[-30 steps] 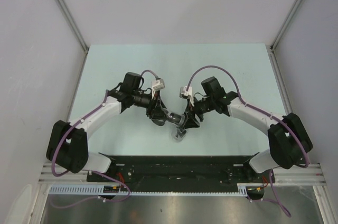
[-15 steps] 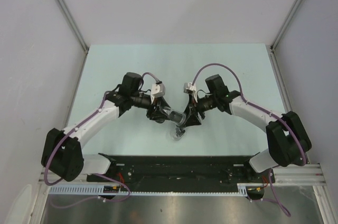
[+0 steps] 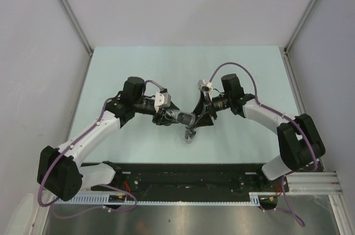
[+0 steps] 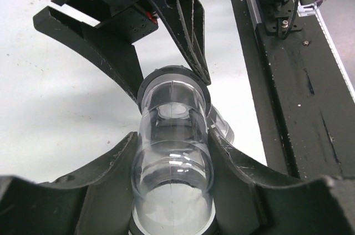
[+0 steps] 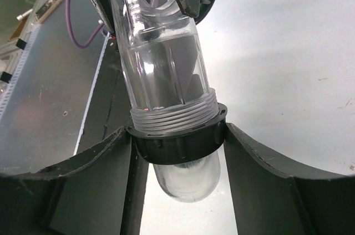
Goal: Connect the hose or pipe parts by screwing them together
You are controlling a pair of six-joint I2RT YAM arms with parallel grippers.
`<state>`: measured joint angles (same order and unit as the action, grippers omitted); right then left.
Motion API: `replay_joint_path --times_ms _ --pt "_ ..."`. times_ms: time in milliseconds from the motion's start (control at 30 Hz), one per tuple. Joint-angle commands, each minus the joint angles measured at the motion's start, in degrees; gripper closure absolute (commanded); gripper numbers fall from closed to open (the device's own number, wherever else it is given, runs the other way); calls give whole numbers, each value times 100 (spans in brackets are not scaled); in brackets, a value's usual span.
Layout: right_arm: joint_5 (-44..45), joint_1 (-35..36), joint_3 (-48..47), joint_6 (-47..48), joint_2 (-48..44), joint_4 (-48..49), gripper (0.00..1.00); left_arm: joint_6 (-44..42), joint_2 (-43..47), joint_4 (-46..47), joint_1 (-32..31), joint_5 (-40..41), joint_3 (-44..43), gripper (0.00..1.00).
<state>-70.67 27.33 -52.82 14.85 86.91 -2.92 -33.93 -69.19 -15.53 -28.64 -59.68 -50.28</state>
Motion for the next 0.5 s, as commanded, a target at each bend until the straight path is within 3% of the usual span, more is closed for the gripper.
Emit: replay_joint_path --times_ms 0,333,467 --pt "-1246 185 -519 -1316 -122 2452 100 -939 -218 24 -792 -510 335 100" --pt "-1590 150 -528 -2399 203 3473 100 -1203 -16 24 -924 -158 344 100" --pt "-1634 123 -528 -3248 361 4122 100 -1256 72 24 -924 -27 326 100"
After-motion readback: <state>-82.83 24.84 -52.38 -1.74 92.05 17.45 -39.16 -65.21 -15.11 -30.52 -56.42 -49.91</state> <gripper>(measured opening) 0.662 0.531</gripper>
